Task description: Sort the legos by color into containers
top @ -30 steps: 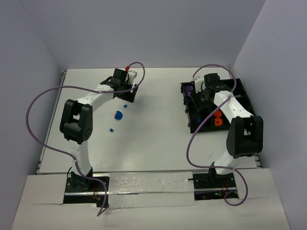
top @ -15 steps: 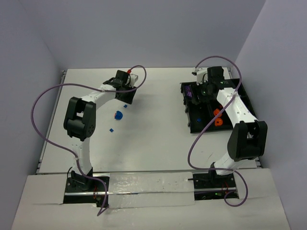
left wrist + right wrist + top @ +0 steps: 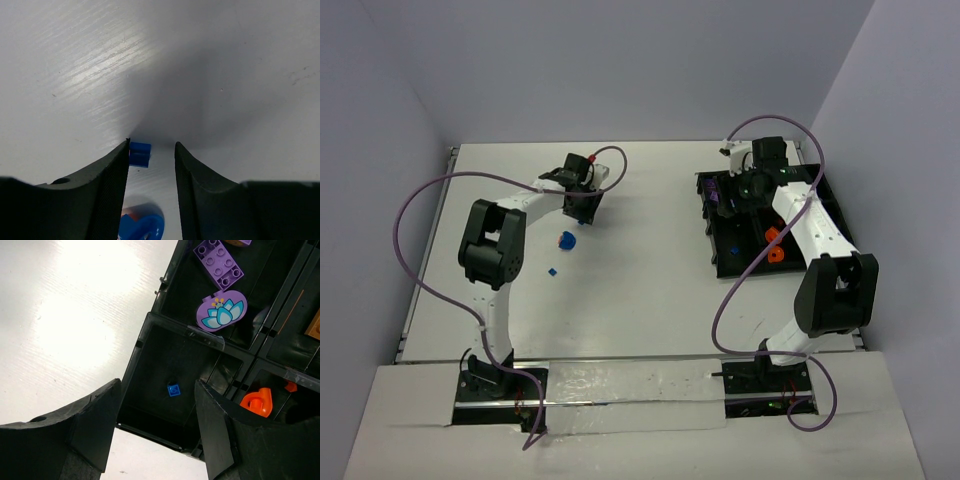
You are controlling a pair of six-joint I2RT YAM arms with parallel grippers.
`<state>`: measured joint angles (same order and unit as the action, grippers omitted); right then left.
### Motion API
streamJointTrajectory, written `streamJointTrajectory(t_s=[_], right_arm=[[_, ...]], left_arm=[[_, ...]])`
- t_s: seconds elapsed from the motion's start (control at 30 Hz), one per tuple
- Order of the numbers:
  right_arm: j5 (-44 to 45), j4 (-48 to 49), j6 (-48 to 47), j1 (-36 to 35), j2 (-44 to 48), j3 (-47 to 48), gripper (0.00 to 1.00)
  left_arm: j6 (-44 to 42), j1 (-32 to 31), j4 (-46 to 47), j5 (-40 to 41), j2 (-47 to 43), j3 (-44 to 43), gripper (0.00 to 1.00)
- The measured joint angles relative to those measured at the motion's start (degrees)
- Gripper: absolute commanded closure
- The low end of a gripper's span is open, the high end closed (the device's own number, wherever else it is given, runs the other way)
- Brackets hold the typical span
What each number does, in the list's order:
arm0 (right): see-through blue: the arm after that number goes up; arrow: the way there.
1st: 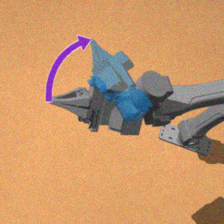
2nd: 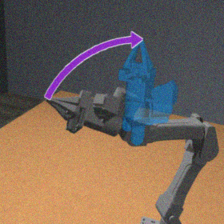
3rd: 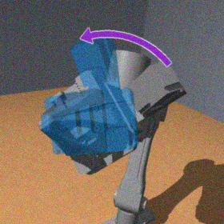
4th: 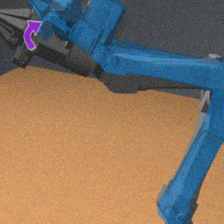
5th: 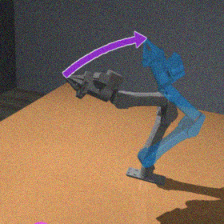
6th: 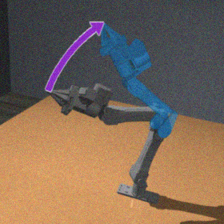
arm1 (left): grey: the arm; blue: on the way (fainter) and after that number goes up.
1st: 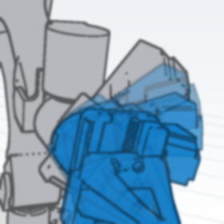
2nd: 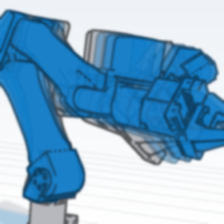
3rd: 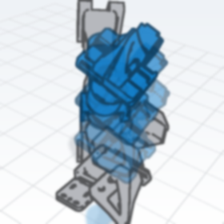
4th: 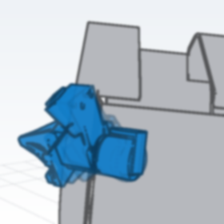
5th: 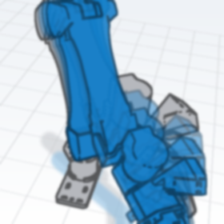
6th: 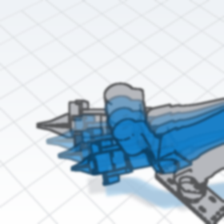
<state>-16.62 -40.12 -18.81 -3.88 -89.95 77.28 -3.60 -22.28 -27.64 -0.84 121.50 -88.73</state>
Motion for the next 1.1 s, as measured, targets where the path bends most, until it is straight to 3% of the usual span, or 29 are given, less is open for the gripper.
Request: streamJointTrajectory(t_s=[0.63, 0.87, 1.1], right_arm=[[-0.5, -0.2, 0.2, -0.1, 0.4, 0.5, 0.31], [-0.5, -0.3, 0.4, -0.5, 0.4, 0.8, 0.3], [-2.0, -0.1, 1.4, -2.4, 0.4, 2.5, 0.19]], left_arm=[[-0.1, 1.1, 2.2, -0.9, -1.3, 2.8, 0.67], [0.0, 1.3, 2.5, -1.0, -1.5, 3.2, 0.81], [1.1, 1.7, 1.8, -4.8, -2.1, 3.2, 0.95]])
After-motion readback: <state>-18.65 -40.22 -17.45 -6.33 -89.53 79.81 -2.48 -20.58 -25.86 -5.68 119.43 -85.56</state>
